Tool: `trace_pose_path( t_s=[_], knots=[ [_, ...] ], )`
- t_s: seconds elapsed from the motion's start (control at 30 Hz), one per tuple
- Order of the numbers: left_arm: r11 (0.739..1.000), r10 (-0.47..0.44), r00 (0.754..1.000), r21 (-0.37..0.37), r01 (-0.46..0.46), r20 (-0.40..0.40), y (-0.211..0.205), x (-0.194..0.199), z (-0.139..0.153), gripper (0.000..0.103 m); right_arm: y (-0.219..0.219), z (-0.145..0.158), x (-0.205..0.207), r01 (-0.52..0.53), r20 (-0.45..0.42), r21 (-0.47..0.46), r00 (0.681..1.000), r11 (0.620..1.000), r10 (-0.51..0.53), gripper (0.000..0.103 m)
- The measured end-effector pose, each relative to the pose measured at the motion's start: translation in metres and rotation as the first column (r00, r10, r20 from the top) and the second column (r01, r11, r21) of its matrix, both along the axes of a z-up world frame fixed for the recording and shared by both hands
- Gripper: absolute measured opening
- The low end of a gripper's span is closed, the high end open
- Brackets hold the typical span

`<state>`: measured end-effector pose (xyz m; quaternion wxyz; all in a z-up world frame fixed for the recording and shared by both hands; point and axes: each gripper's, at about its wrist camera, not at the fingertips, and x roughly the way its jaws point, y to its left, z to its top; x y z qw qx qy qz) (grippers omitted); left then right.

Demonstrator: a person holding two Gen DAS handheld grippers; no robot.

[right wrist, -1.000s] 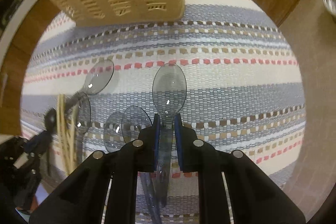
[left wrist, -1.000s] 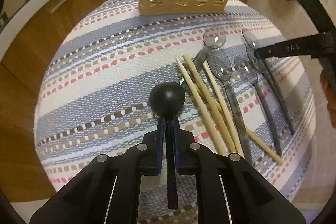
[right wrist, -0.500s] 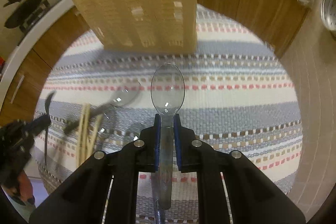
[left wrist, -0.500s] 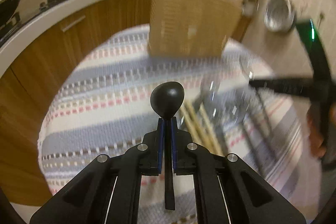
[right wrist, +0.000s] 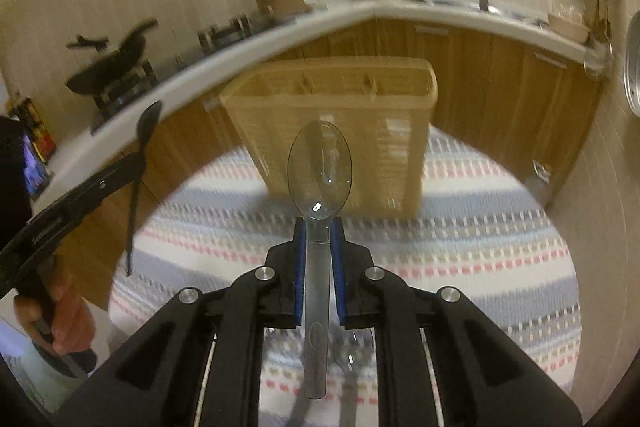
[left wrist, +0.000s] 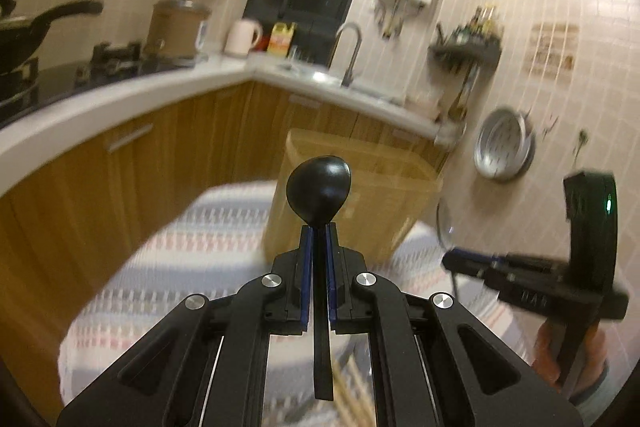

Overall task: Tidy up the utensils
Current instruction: 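Carry both spoons over the beige basket and open both tools to drop them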

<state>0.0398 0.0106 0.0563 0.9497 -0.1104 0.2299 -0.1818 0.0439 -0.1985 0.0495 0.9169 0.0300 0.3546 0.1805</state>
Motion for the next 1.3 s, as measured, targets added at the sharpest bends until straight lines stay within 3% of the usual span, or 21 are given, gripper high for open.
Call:
trace_pose_path(
  t_s=[0.13, 0.33, 0.53, 0.73, 0.93, 1.2, 1.27, 1.3],
  knots=[
    [0.997, -0.019, 0.992, -0.071, 0.028, 0.127, -0.001, 0.018, 0.027, 0.004, -0.002, 0.022, 0.008, -0.006, 0.110, 0.067, 0.994, 0.998, -0.001, 0.010],
    [0.992, -0.035, 0.966, -0.112, 0.066, 0.258, -0.021, 0.061, 0.061, 0.004, -0.016, 0.065, 0.032, 0.018, 0.289, 0.174, 0.955, 0.985, -0.068, 0.010],
    [0.985, 0.004, 0.958, -0.166, 0.046, 0.287, -0.029, 0.105, 0.063, 0.004, -0.025, 0.090, 0.059, 0.083, 0.397, 0.227, 0.902, 0.970, -0.170, 0.010],
    [0.988, 0.049, 0.964, -0.154, -0.009, 0.261, -0.029, 0.131, 0.034, 0.005, -0.023, 0.075, 0.095, 0.219, 0.465, 0.166, 0.842, 0.962, -0.272, 0.010],
    [0.992, 0.057, 0.969, -0.119, -0.029, 0.242, -0.029, 0.141, 0.013, 0.005, -0.020, 0.042, 0.109, 0.241, 0.457, 0.119, 0.848, 0.963, -0.269, 0.010],
    [0.992, 0.054, 0.977, -0.120, -0.030, 0.207, -0.018, 0.141, 0.003, 0.006, -0.021, 0.023, 0.108, 0.238, 0.432, 0.082, 0.867, 0.968, -0.250, 0.011],
    [0.992, 0.042, 0.980, -0.127, -0.017, 0.196, -0.015, 0.138, 0.002, 0.013, -0.023, 0.022, 0.105, 0.229, 0.416, 0.078, 0.877, 0.970, -0.241, 0.013],
    [0.992, 0.037, 0.980, -0.128, -0.012, 0.193, -0.013, 0.137, 0.002, 0.019, -0.024, 0.021, 0.104, 0.225, 0.407, 0.077, 0.882, 0.971, -0.236, 0.020]
  ],
)
